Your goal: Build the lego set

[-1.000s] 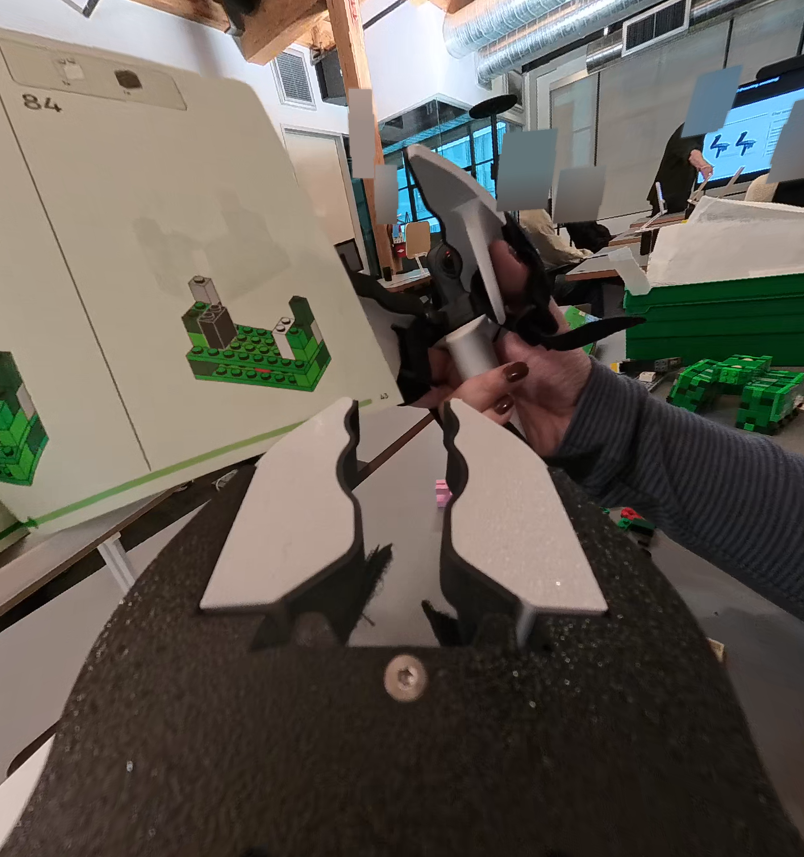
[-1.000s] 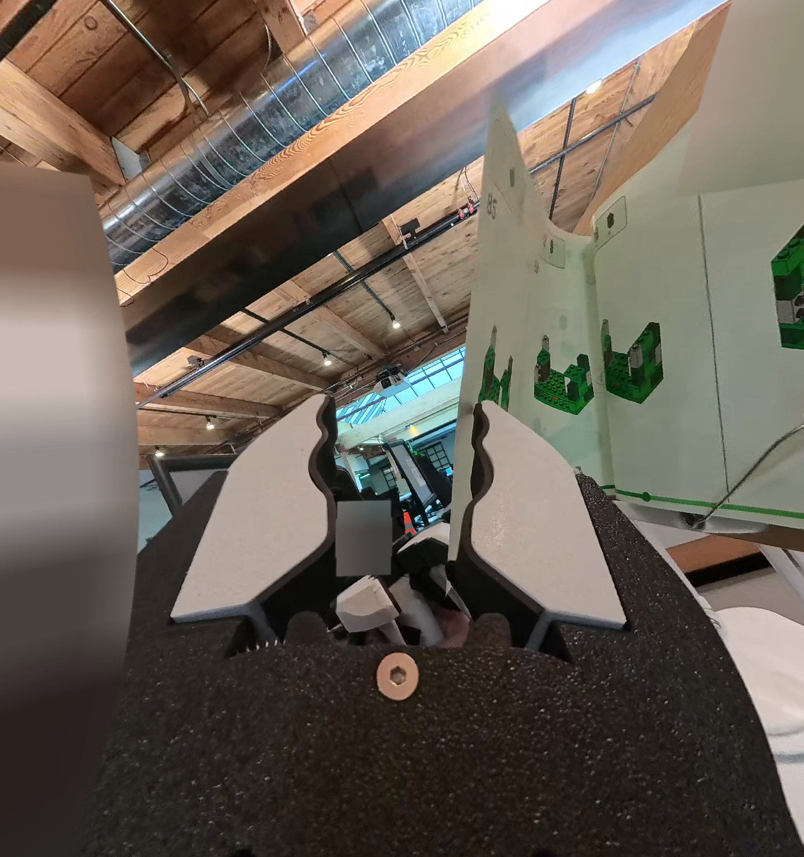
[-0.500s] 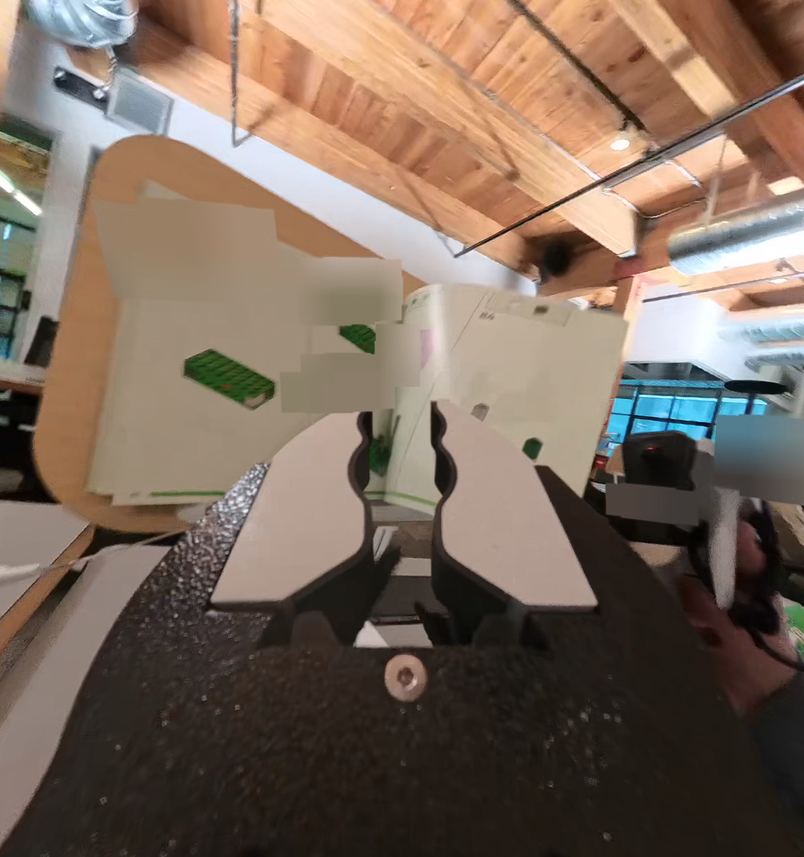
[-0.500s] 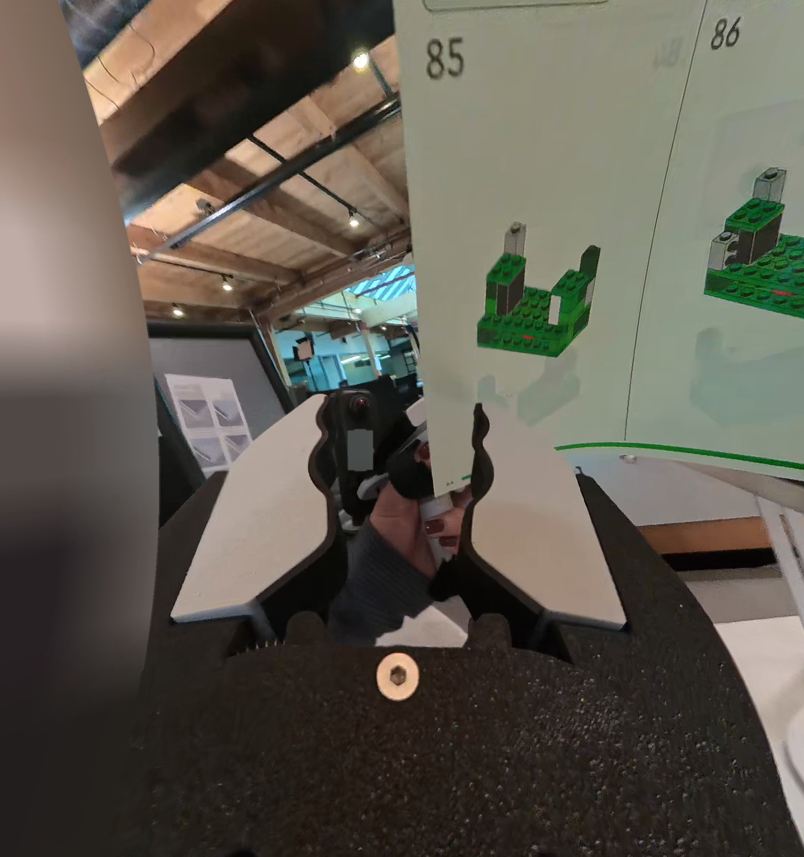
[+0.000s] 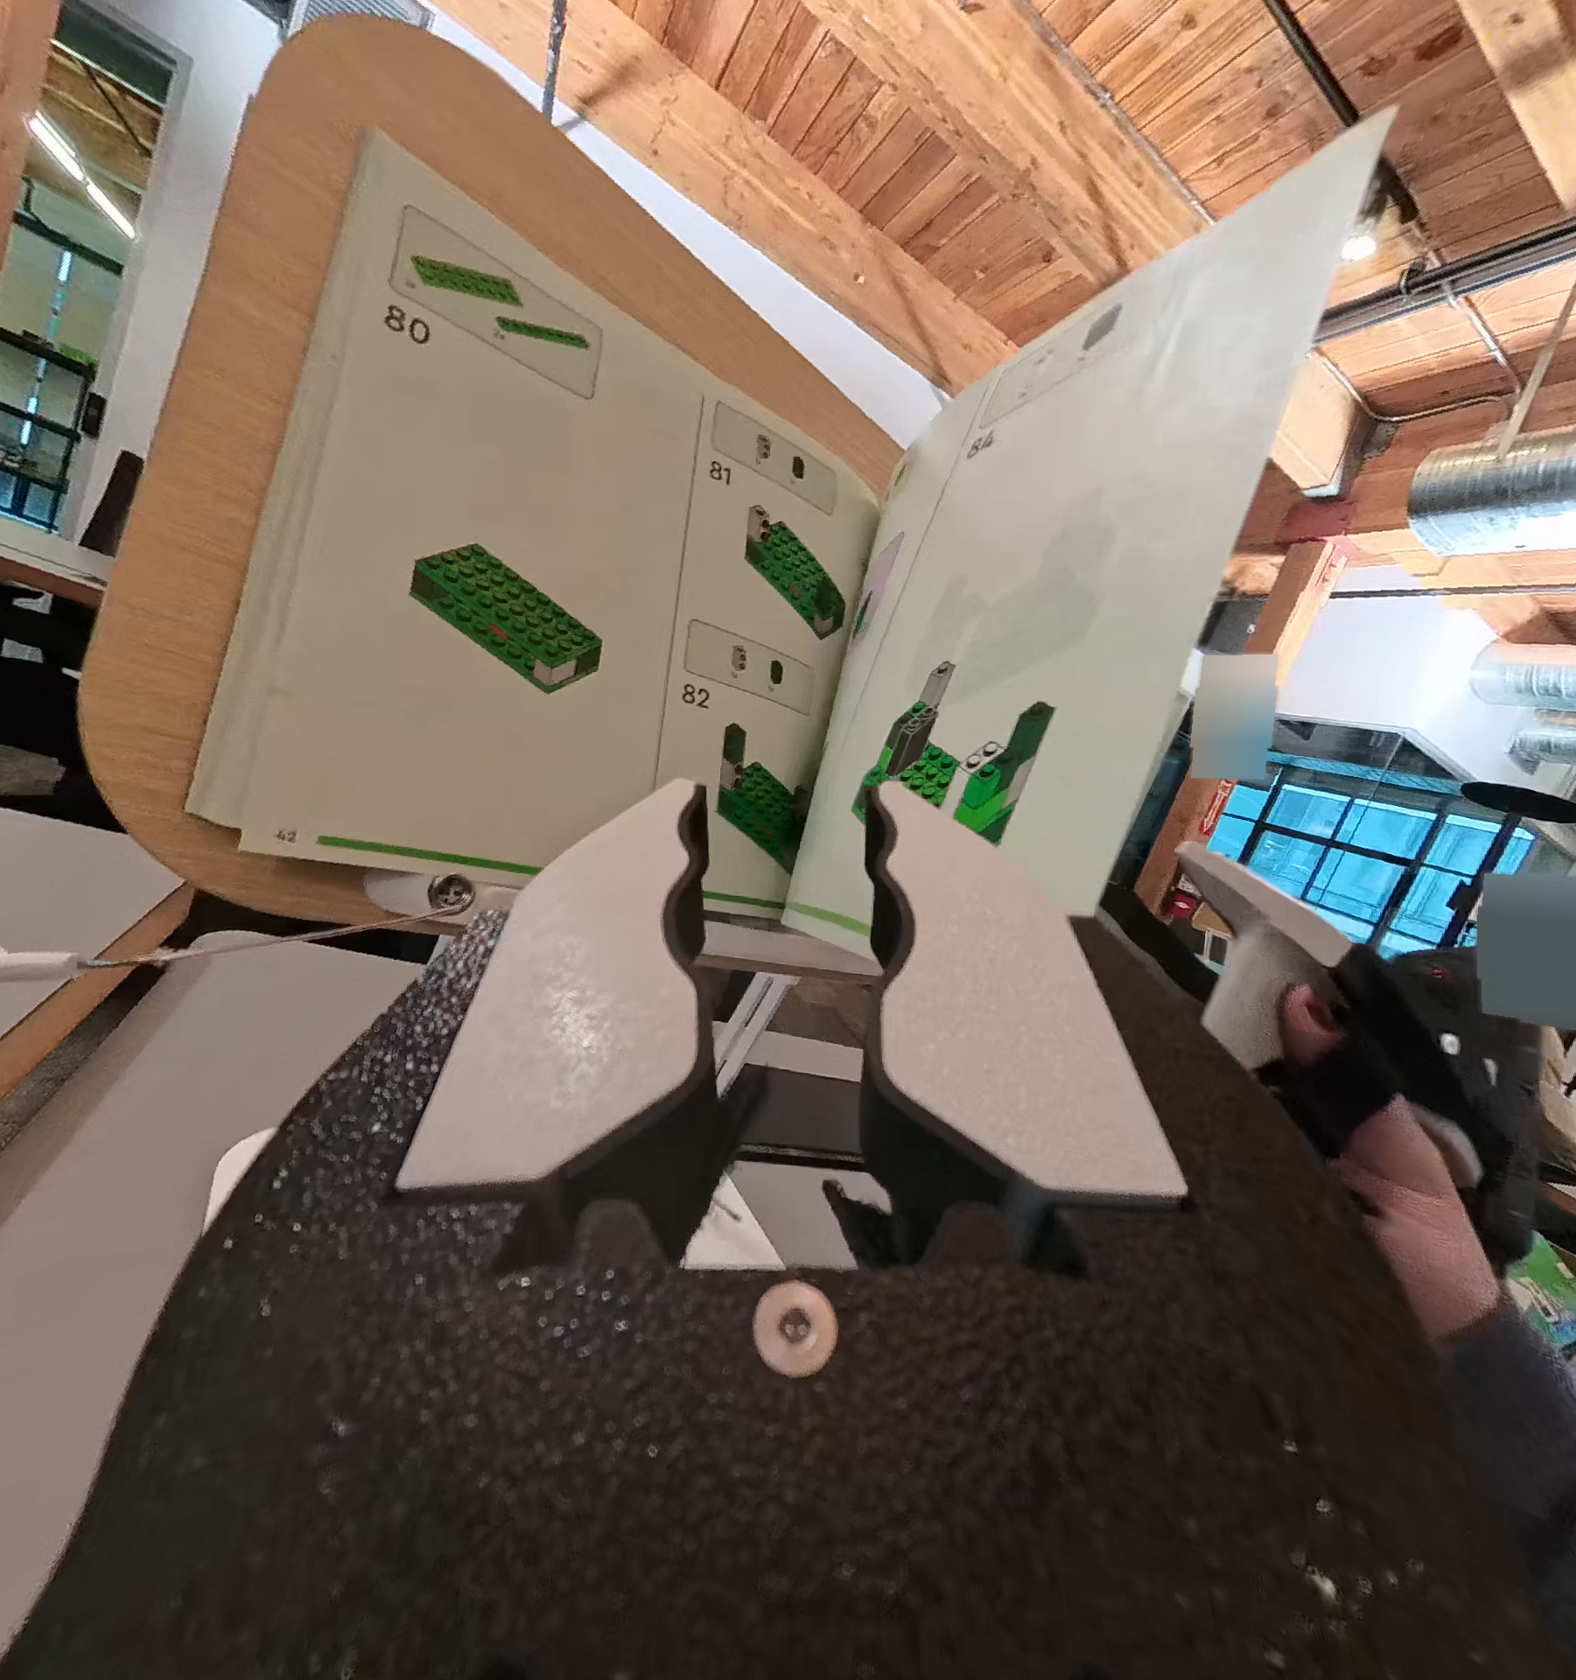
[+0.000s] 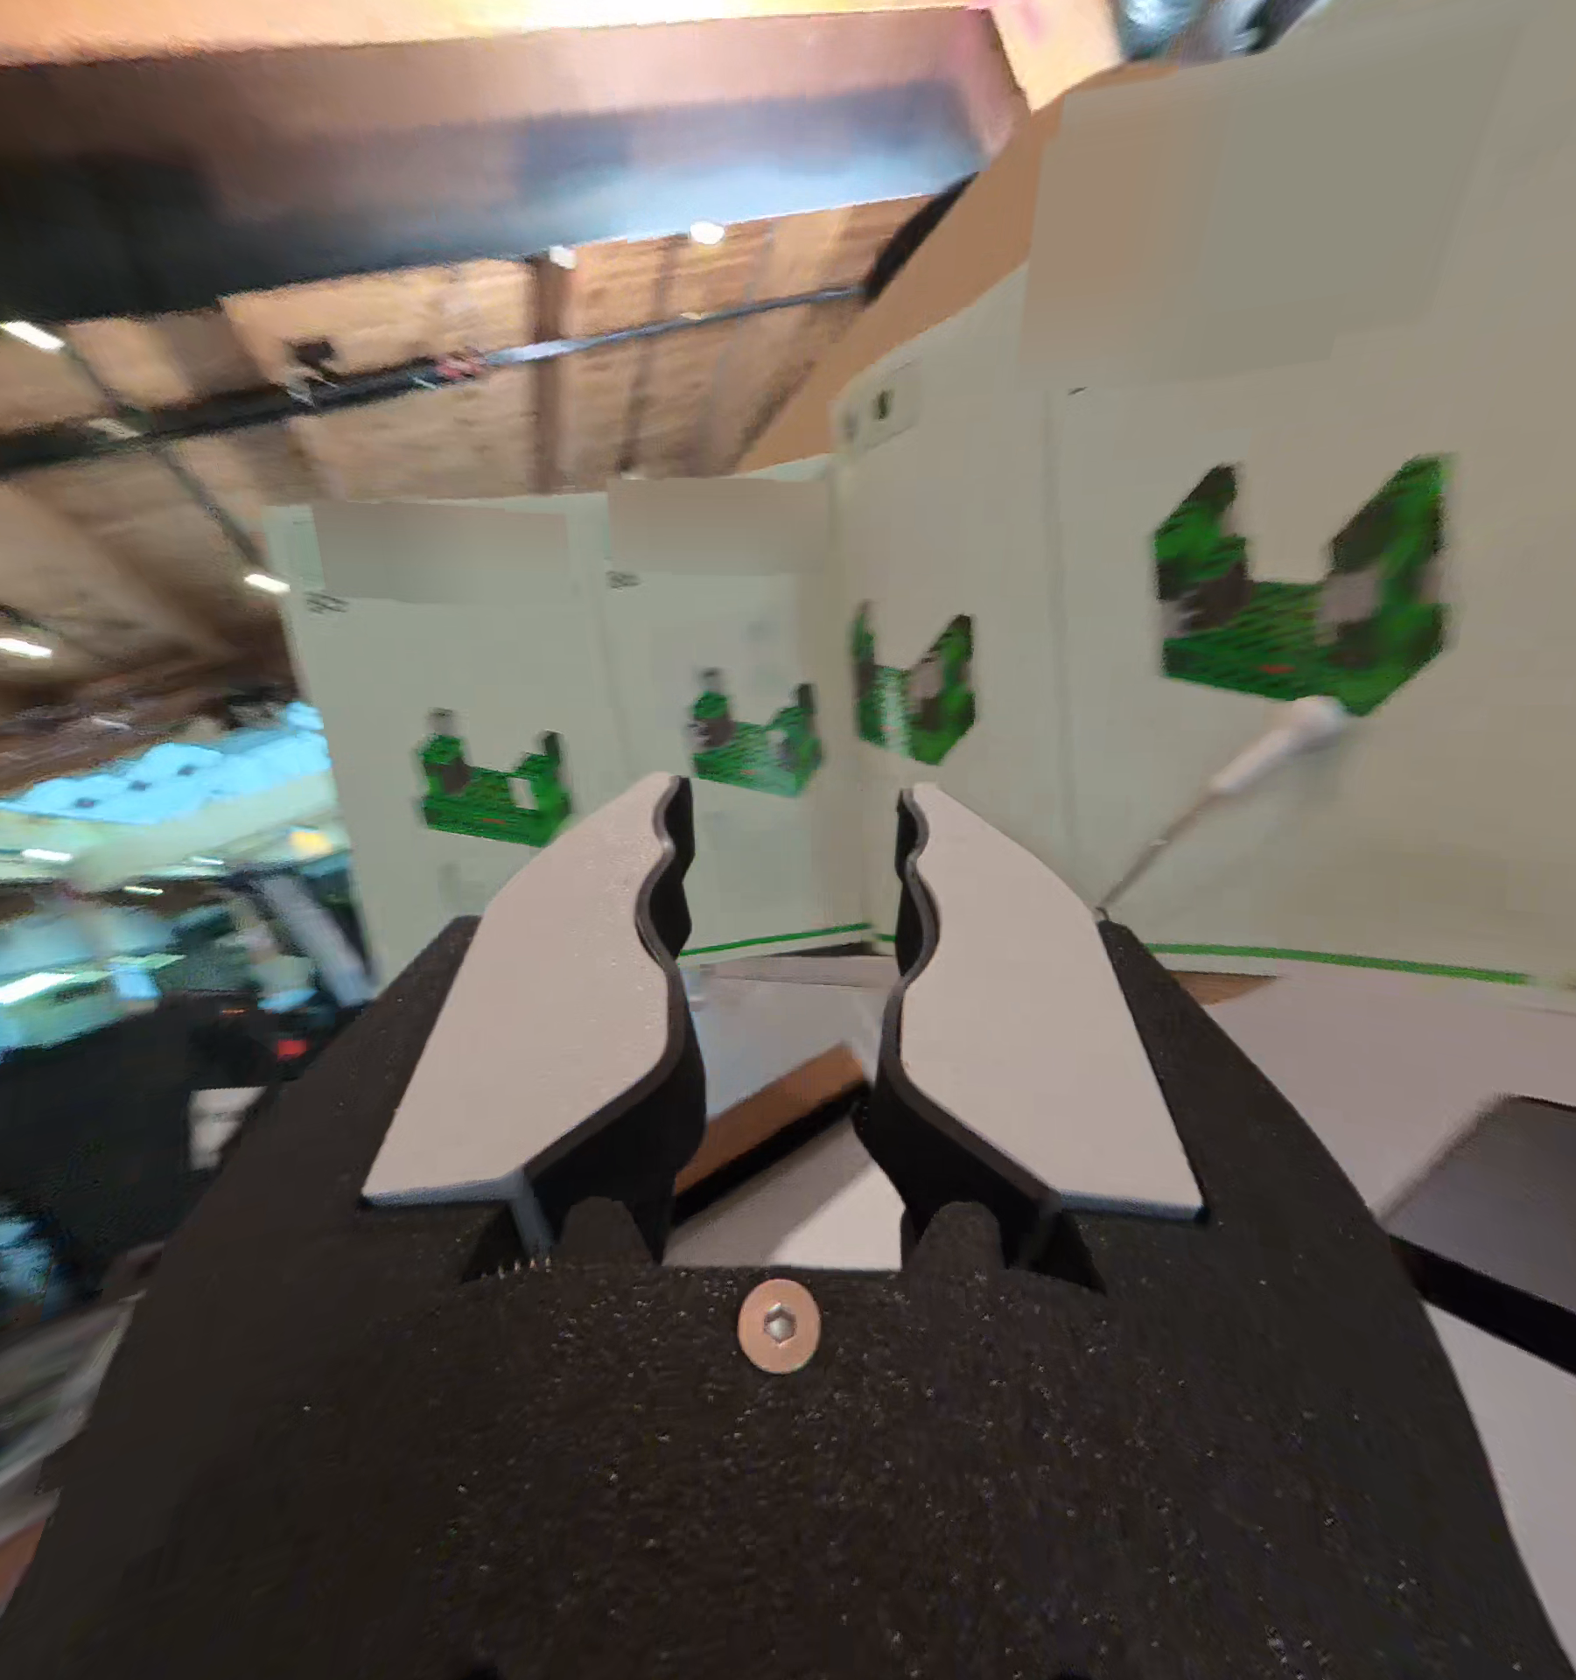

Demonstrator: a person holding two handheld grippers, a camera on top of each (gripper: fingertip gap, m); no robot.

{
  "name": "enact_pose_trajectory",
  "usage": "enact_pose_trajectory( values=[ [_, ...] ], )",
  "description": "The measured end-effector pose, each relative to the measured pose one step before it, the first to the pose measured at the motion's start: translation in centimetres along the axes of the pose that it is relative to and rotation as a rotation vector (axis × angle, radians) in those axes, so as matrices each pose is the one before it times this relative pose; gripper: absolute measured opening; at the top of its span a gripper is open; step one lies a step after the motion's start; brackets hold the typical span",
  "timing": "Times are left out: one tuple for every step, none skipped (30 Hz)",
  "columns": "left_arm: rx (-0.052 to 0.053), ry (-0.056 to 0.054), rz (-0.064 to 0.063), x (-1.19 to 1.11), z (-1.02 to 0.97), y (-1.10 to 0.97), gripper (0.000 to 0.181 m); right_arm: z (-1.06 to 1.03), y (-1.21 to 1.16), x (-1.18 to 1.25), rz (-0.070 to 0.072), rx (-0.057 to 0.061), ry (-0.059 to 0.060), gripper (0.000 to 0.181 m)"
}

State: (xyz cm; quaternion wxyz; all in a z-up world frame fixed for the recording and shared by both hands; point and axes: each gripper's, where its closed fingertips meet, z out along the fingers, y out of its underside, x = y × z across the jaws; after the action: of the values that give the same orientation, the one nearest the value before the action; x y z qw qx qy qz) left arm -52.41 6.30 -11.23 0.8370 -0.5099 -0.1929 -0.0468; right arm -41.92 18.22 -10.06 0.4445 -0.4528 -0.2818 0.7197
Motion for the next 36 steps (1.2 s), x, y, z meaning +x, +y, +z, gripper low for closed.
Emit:
enact_pose_trajectory(
  values=[
    [-0.0054, -0.0041, -0.0091, -0.152, 0.003, 0.077, 0.033, 0.142, 0.037, 0.691, -0.0627, -0.0165, 0.0608, 0.038],
    [-0.0045, -0.0065, -0.0084, -0.165, -0.012, 0.077, 0.033, 0.244, 0.180, 0.653, -0.0716, -0.0265, 0.0571, 0.033],
    [-0.0029, -0.0016, -0.0055, -0.074, 0.004, 0.079, 0.032, 0.328, 0.256, 0.888, -0.0741, -0.0334, 0.0726, 0.026],
    [-0.0024, 0.0008, -0.0030, -0.012, 0.017, 0.063, 0.032, 0.357, 0.271, 1.023, -0.0781, -0.0366, 0.0804, 0.021],
    [-0.0018, -0.0005, -0.0016, -0.009, 0.028, 0.036, 0.032, 0.410, 0.192, 0.847, -0.0795, -0.0337, 0.0675, 0.017],
    [-0.0021, 0.0010, 0.0004, 0.045, 0.026, 0.028, 0.032, 0.429, 0.059, 0.542, -0.0724, -0.0262, 0.0457, 0.013],
    [-0.0030, 0.0019, 0.0027, 0.072, 0.034, 0.025, 0.032, 0.423, -0.012, 0.448, -0.0634, -0.0237, 0.0360, 0.011],
    [-0.0031, 0.0005, 0.0035, 0.053, 0.024, 0.000, 0.032, 0.319, 0.032, 0.706, -0.0544, -0.0286, 0.0476, 0.009],
    [-0.0020, 0.0002, 0.0028, 0.050, 0.028, -0.007, 0.032, 0.193, 0.041, 0.938, -0.0377, -0.0269, 0.0553, 0.011],
    [-0.0008, 0.0030, 0.0010, 0.085, 0.027, -0.022, 0.032, 0.083, 0.081, 0.944, -0.0067, -0.0252, 0.0444, 0.015],
    [-0.0004, 0.0044, -0.0004, 0.110, 0.034, -0.014, 0.032, -0.010, 0.225, 0.714, 0.0319, -0.0285, 0.0166, 0.022],
    [-0.0010, 0.0031, 0.0001, 0.087, 0.036, 0.006, 0.032, -0.102, 0.251, 0.297, 0.0669, -0.0212, -0.0182, 0.028],
    [-0.0019, 0.0025, 0.0014, 0.073, 0.033, 0.010, 0.032, -0.196, 0.178, -0.017, 0.0864, -0.0029, -0.0426, 0.033],
    [-0.0024, 0.0015, 0.0014, 0.036, 0.022, 0.014, 0.032, -0.192, 0.196, -0.082, 0.0826, 0.0063, -0.0450, 0.034],
    [-0.0009, 0.0010, 0.0000, 0.023, -0.004, -0.018, 0.032, -0.047, 0.420, 0.035, 0.0586, -0.0074, -0.0297, 0.034],
    [0.0021, 0.0008, -0.0018, 0.003, -0.021, -0.064, 0.032, 0.157, 0.744, 0.197, 0.0269, -0.0319, -0.0106, 0.037],
    [0.0045, 0.0015, -0.0036, 0.000, -0.029, -0.106, 0.032, 0.289, 0.780, 0.112, 0.0069, -0.0391, -0.0080, 0.036],
    [0.0052, 0.0019, -0.0040, -0.001, -0.049, -0.109, 0.032, 0.302, 0.472, -0.157, 0.0096, -0.0231, -0.0202, 0.036],
    [0.0043, 0.0013, -0.0029, -0.009, -0.048, -0.113, 0.032, 0.217, 0.132, -0.256, 0.0171, -0.0053, -0.0225, 0.036],
    [0.0026, -0.0006, -0.0005, -0.039, -0.044, -0.080, 0.032, 0.120, -0.122, -0.155, 0.0129, 0.0072, -0.0117, 0.036],
    [0.0011, -0.0016, 0.0008, -0.036, -0.030, -0.049, 0.032, 0.059, -0.269, 0.037, -0.0013, 0.0142, 0.0064, 0.035],
    [0.0004, -0.0012, 0.0004, -0.044, -0.031, -0.022, 0.032, 0.015, -0.302, 0.256, -0.0227, 0.0141, 0.0271, 0.037],
    [0.0006, -0.0003, -0.0017, -0.024, -0.020, 0.001, 0.032, -0.056, -0.317, 0.379, -0.0460, 0.0132, 0.0441, 0.040],
    [0.0017, 0.0013, -0.0039, 0.004, -0.009, -0.016, 0.032, -0.102, -0.420, 0.361, -0.0595, 0.0182, 0.0494, 0.042],
    [0.0021, 0.0035, -0.0053, 0.034, 0.004, -0.019, 0.032, -0.090, -0.540, 0.190, -0.0580, 0.0232, 0.0412, 0.045],
    [0.0008, 0.0042, -0.0050, 0.060, 0.026, -0.002, 0.032, 0.025, -0.525, 0.080, -0.0509, 0.0184, 0.0318, 0.049],
    [-0.0005, 0.0037, -0.0036, 0.058, 0.028, 0.014, 0.032, 0.149, -0.396, 0.076, -0.0478, 0.0063, 0.0278, 0.050],
    [-0.0014, 0.0028, -0.0018, 0.046, 0.023, 0.021, 0.032, 0.261, -0.224, 0.084, -0.0451, -0.0068, 0.0244, 0.053],
    [-0.0022, 0.0013, -0.0002, 0.044, 0.027, 0.050, 0.032, 0.339, 0.037, 0.083, -0.0395, -0.0214, 0.0195, 0.055],
    [-0.0018, 0.0007, 0.0007, 0.034, 0.025, 0.032, 0.032, 0.310, 0.302, 0.129, -0.0327, -0.0349, 0.0170, 0.057],
    [-0.0009, 0.0004, 0.0008, 0.018, 0.006, 0.027, 0.032, 0.186, 0.444, 0.216, -0.0254, -0.0390, 0.0192, 0.059],
    [-0.0005, 0.0003, 0.0004, 0.016, 0.016, 0.011, 0.032, 0.007, 0.496, 0.264, -0.0162, -0.0332, 0.0196, 0.059],
    [-0.0007, 0.0004, -0.0005, -0.003, 0.011, 0.023, 0.032, -0.110, 0.417, 0.228, -0.0054, -0.0192, 0.0133, 0.058],
    [-0.0010, 0.0009, -0.0017, 0.003, 0.011, 0.024, 0.032, -0.137, 0.375, 0.166, 0.0048, -0.0085, 0.0056, 0.057],
    [-0.0007, 0.0015, -0.0028, 0.003, 0.017, 0.038, 0.032, -0.081, 0.423, 0.110, 0.0136, -0.0076, -0.0012, 0.056],
    [-0.0010, 0.0021, -0.0037, 0.017, 0.015, 0.041, 0.032, -0.023, 0.457, 0.105, 0.0188, -0.0094, -0.0056, 0.056]
  ],
)
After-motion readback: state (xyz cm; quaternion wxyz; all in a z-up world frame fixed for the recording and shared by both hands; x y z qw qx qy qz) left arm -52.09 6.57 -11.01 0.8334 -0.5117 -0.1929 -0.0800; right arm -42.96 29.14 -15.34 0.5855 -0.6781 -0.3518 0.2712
